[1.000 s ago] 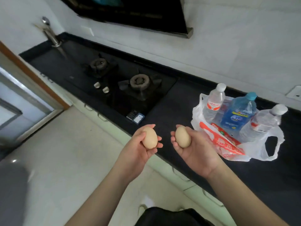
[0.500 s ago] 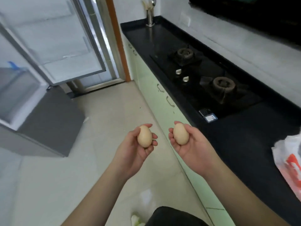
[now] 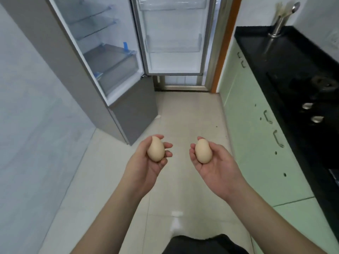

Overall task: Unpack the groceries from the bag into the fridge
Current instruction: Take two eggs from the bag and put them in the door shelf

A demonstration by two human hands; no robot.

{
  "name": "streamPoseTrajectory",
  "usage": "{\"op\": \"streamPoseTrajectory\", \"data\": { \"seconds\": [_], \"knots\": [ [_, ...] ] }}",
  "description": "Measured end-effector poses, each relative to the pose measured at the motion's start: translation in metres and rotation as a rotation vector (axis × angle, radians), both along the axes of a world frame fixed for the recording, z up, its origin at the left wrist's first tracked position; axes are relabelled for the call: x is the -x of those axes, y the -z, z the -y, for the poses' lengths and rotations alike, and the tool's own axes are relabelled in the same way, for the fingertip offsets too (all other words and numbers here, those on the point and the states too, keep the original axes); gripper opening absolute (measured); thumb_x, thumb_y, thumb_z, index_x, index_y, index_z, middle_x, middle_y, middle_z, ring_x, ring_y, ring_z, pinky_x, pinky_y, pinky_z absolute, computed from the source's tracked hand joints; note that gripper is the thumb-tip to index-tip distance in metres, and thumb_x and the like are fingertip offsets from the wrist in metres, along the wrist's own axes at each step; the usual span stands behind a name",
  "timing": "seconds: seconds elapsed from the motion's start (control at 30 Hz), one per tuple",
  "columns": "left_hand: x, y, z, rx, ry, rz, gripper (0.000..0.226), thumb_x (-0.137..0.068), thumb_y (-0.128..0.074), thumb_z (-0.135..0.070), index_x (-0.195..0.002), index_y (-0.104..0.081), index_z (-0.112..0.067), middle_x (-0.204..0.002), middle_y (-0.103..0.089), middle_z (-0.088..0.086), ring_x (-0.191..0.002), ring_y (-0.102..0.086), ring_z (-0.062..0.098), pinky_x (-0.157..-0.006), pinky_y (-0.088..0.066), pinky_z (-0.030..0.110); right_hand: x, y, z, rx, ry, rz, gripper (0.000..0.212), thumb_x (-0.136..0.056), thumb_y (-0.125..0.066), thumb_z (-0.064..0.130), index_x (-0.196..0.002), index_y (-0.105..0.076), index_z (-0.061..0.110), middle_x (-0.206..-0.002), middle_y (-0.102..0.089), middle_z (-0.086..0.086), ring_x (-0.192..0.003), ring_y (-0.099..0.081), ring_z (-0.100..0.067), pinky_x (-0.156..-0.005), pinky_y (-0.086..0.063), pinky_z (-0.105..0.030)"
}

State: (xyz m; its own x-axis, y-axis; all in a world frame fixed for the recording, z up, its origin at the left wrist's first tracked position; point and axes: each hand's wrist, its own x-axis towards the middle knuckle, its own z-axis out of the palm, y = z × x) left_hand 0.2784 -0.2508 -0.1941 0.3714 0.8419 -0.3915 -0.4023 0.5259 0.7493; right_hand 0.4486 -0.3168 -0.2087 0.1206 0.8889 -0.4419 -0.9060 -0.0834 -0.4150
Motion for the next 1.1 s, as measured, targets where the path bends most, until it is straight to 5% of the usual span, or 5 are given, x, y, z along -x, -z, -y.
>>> {"op": "streamPoseTrajectory", "data": {
  "seconds": [0.3,0.63,1.1],
  "knots": [
    [0.042,-0.001,-0.039,-0.040,-0.183,-0.012,0.025,-0.098,-0.043,-0.025,-0.106,-0.059,-0.008,-0.083,-0.063,0.013,-0.065,-0.057,0.022,-0.050,-0.043,0.023,0.035,-0.002,-0.075,-0.009,-0.284,0.077,0.036,-0.081,-0.057,0.026,-0.111,-0.061,0.007,-0.101,-0.068,-0.022,-0.080,-0.066,-0.023,-0.063,-0.057,-0.025],
    [-0.020,-0.001,-0.129,-0.039,-0.223,-0.069,0.022,-0.096,-0.045,-0.025,-0.100,-0.061,-0.009,-0.080,-0.061,0.012,-0.062,-0.055,0.022,-0.052,-0.041,0.025,-0.027,0.000,-0.175,-0.049,-0.385,0.156,0.035,-0.082,-0.054,0.029,-0.111,-0.064,0.011,-0.087,-0.066,-0.014,-0.066,-0.058,-0.017,-0.047,-0.047,-0.020],
    [-0.048,-0.006,-0.266,-0.083,-0.180,-0.068,0.022,-0.095,-0.046,-0.026,-0.099,-0.064,-0.013,-0.083,-0.060,0.011,-0.063,-0.053,0.021,-0.051,-0.038,0.026,-0.055,0.000,-0.317,-0.075,-0.385,0.175,0.030,-0.089,-0.050,0.026,-0.110,-0.064,0.010,-0.088,-0.063,-0.014,-0.067,-0.056,-0.018,-0.051,-0.045,-0.024]
  ]
}}
